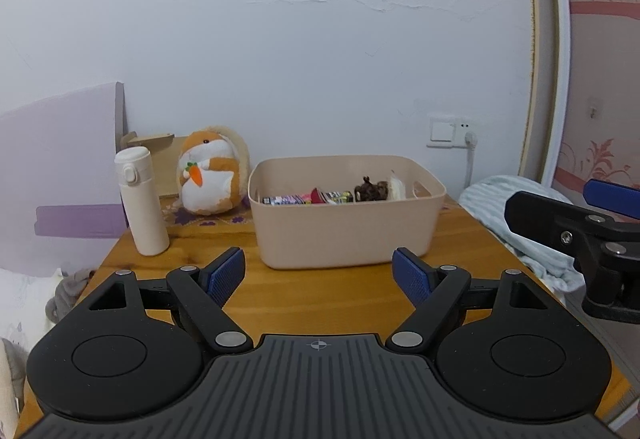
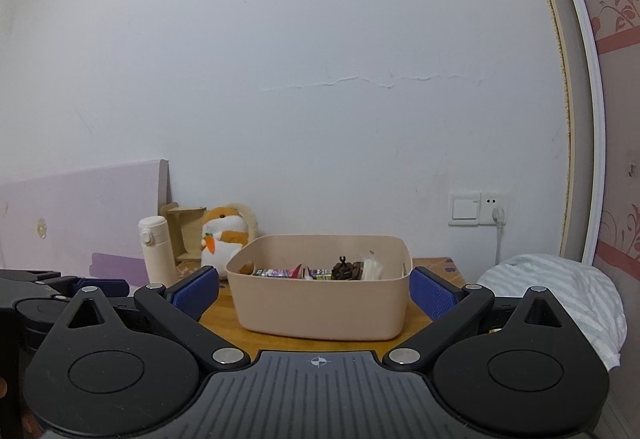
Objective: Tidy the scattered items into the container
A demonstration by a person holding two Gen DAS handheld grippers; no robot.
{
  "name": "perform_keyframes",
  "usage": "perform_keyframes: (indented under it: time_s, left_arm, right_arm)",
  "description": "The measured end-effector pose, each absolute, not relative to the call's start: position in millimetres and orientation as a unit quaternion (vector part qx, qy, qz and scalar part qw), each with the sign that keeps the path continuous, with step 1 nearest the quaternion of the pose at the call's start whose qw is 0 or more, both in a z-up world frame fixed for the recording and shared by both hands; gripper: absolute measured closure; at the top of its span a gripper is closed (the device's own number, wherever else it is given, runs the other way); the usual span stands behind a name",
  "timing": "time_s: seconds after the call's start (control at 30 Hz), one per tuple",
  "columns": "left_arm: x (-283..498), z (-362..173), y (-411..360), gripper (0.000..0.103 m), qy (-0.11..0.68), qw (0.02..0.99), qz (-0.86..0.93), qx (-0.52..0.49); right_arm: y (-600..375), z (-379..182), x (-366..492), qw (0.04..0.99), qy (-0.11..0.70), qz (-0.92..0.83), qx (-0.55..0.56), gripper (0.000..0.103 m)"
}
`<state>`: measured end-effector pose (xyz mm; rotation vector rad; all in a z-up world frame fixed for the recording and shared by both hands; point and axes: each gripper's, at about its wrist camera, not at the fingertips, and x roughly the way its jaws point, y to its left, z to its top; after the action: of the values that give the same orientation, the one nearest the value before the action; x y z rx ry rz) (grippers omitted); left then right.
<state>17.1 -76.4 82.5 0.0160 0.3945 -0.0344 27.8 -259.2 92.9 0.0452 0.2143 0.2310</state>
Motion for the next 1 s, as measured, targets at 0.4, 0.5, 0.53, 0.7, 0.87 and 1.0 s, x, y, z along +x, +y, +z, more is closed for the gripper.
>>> perform_keyframes:
  time_s: [0.4,0.5,0.53,0.7,0.87,1.0]
  left_arm:
    - [-28,73,-73,0.021,0.198,0.980,-0.011,0.012]
    - [-36,69,-73,0.021,0.204,0.979,-0.018,0.007]
    - [-39,67,-73,0.021,0.207,0.978,-0.020,0.006]
    - [-51,61,-74,0.021,0.215,0.976,-0.034,0.004]
    - [-65,62,-74,0.021,0.205,0.978,-0.036,0.007]
    - [-71,64,-74,0.021,0.203,0.979,-0.035,0.009]
  right_arm:
    - [-256,79,-5,0.985,0.123,0.111,0.039,0.000]
    - [-257,76,-13,0.985,0.123,0.113,0.040,0.000]
    - [-257,75,-16,0.985,0.123,0.113,0.040,0.000]
    - [-256,71,-24,0.984,0.130,0.112,0.038,0.000]
    - [-255,68,-31,0.984,0.137,0.109,0.034,0.000]
    - [-254,67,-36,0.983,0.140,0.111,0.028,0.001]
